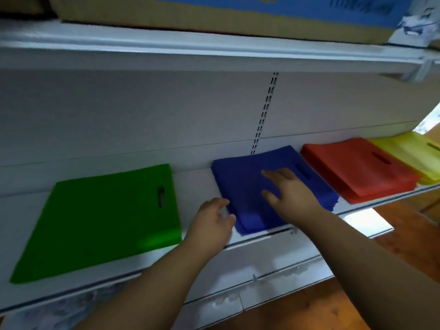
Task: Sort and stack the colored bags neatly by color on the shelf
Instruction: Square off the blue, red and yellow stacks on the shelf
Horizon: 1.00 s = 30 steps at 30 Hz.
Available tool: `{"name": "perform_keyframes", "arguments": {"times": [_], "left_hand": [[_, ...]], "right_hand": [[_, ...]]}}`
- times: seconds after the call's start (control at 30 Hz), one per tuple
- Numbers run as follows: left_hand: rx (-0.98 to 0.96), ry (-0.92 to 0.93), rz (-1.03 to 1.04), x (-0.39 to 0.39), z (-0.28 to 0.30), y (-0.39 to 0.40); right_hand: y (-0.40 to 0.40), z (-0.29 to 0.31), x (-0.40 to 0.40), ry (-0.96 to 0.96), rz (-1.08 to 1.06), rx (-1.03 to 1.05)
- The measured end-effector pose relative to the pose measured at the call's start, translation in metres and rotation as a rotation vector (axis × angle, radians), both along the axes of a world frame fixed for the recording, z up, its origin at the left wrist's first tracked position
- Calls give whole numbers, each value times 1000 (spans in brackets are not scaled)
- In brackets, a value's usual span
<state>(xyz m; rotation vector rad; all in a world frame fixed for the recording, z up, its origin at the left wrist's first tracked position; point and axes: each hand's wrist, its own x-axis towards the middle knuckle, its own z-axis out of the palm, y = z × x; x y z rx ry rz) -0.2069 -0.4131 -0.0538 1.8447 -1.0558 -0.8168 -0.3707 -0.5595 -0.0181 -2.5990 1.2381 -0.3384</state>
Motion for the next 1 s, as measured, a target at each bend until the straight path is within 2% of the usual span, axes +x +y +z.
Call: {"name": "perform_keyframes", "arguments": {"times": [0.1,0.23,0.37,0.47,0.57,0.67,0.8,0.9,1.0], "left_hand": [[113,152,205,-22,-7,-30],[83,549,463,-32,-36,-69],[55,774,519,-51,-15,-86],[105,796,461,-59,-6,-99],[139,676,412,-58,-8,-111],[140,645,429,-54,-3,-122],[111,821,524,-48,5,-135],[102,899,566,-37,6,-140],[88,929,580,-31,4,-137]], "right_hand": [[-34,-4,-23,30,70,17],[-69,-10,-40,40,128,75],[-85,-21,-44,98,201,152],[-95,-30,-41,101,226,191],[-97,-43,-41,114,212,235],[-90,-48,-49,148,277,210],[-88,-50,-59,231,390,106],[-100,-59,-66,167,296,-82],[-112,-63,-87,96,112,-125]]}}
